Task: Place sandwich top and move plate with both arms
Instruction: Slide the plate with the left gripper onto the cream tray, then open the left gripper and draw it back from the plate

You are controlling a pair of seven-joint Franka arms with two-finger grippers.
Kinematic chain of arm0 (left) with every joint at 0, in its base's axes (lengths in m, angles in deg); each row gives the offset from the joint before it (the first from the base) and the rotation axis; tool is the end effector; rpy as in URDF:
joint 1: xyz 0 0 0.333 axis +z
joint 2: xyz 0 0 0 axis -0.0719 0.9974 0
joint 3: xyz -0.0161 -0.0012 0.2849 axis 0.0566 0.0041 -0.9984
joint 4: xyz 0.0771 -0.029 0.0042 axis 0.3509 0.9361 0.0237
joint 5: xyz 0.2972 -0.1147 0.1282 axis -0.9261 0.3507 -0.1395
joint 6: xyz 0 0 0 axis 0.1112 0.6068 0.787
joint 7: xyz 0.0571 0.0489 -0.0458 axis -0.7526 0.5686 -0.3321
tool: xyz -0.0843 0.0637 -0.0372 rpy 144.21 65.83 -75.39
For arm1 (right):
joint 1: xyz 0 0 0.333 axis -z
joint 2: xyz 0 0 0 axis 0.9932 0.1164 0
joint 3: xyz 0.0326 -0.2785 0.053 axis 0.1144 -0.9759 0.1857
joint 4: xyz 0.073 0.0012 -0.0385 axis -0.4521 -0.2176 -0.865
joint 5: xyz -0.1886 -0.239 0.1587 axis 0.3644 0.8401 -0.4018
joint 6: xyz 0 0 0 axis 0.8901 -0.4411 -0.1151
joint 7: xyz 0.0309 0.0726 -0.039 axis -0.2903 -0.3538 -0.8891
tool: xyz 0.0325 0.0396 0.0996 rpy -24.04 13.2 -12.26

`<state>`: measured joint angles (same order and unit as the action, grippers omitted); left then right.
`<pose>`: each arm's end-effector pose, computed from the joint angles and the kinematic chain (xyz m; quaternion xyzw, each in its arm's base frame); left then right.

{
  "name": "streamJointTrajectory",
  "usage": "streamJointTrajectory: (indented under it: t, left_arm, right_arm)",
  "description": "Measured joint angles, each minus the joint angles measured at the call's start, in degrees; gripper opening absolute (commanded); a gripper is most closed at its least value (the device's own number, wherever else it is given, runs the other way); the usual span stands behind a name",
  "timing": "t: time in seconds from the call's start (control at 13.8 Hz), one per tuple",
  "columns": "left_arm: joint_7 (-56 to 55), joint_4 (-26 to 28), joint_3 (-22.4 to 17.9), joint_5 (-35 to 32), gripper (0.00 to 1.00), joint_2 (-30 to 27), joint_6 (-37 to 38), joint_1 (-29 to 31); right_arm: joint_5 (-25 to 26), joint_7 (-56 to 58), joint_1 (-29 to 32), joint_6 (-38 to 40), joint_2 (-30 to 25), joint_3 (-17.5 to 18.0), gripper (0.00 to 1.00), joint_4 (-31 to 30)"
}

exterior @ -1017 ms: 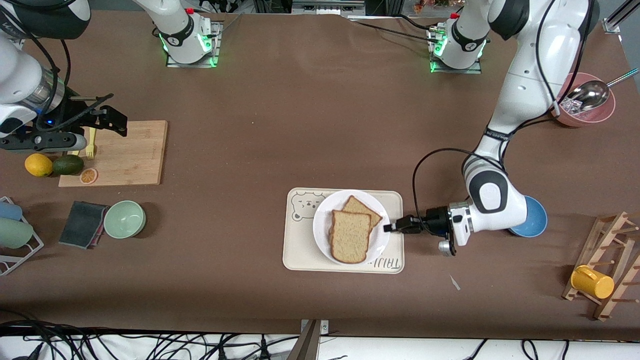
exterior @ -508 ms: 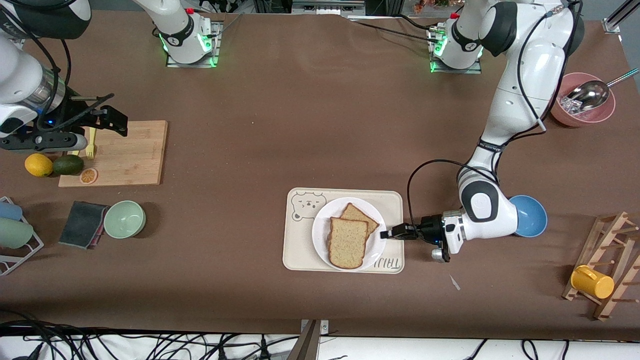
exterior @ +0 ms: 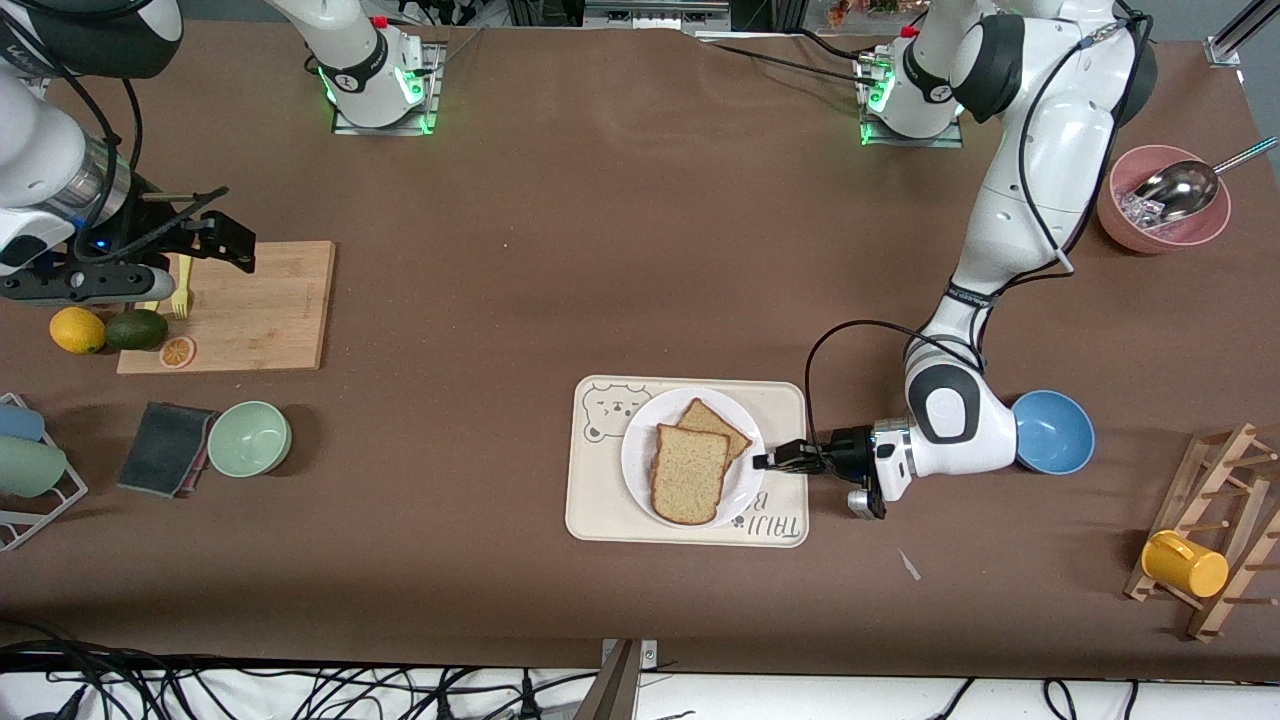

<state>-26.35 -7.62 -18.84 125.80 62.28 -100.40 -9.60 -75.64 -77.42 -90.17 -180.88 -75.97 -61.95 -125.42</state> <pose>0.6408 -0.1664 0.1263 0.8497 -0.0156 0.0369 0.5257 0.5176 0.0552 0.5354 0.9986 0.0351 -0.0310 0.0238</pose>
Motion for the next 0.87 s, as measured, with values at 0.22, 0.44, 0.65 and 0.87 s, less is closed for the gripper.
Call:
streamJointTrajectory:
  t: [0.22, 0.44, 0.65, 0.87]
  left_arm:
    - [0.0, -0.54, 0.01, 0.0, 1.0, -0.01, 0.14, 0.0]
    - [-0.26, -1.34, 0.04, 0.0, 1.0, -0.06, 0.39, 0.0]
    - [-1.52, -2.04, 0.11, 0.0, 1.0, -0.4, 0.93, -0.02]
    - [-2.7, -2.54, -0.65, -5.29, 1.0, -1.37, 0.88, 0.25]
  right_arm:
    - [0.0, -0.01, 0.0, 0.0, 0.0, 0.0, 1.0, 0.0]
    - [0.0, -0.02, 0.0, 0.0, 0.0, 0.0, 1.0, 0.0]
    - [0.0, -0.04, 0.0, -0.12, 0.0, 0.0, 1.0, 0.0]
    - [0.0, -0.1, 0.0, -0.69, 0.0, 0.0, 1.0, 0.0]
